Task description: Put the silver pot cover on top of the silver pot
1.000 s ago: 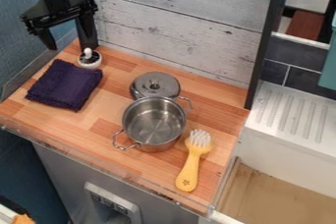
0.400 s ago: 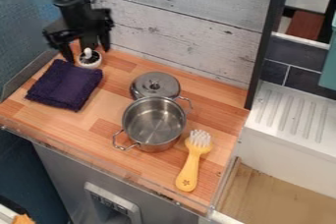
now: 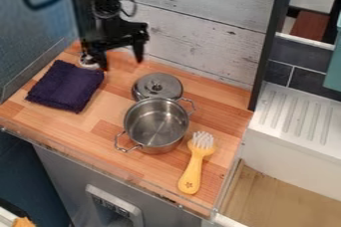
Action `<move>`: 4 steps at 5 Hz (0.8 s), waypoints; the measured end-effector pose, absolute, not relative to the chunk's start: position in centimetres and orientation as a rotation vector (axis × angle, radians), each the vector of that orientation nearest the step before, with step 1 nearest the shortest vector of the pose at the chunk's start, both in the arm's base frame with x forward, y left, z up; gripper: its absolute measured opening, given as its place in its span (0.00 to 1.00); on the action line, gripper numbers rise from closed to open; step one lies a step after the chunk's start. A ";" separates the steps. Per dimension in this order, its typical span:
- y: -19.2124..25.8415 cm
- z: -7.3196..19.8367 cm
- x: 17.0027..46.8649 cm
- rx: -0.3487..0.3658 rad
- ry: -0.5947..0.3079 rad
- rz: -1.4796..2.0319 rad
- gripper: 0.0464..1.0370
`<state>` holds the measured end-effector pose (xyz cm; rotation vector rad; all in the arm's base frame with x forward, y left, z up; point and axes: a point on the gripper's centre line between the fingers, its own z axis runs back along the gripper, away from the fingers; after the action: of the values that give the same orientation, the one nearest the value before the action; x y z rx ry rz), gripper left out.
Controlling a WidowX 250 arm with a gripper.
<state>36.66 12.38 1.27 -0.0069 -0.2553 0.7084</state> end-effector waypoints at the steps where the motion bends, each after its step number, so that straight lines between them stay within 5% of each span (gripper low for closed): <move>1: 11.5 0.0 37.9 0.005 -0.249 0.669 0.96; 4: 9.8 -3.4 39.2 0.039 -0.176 0.598 0.91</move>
<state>39.24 9.83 -3.41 0.0393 -0.1761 0.5982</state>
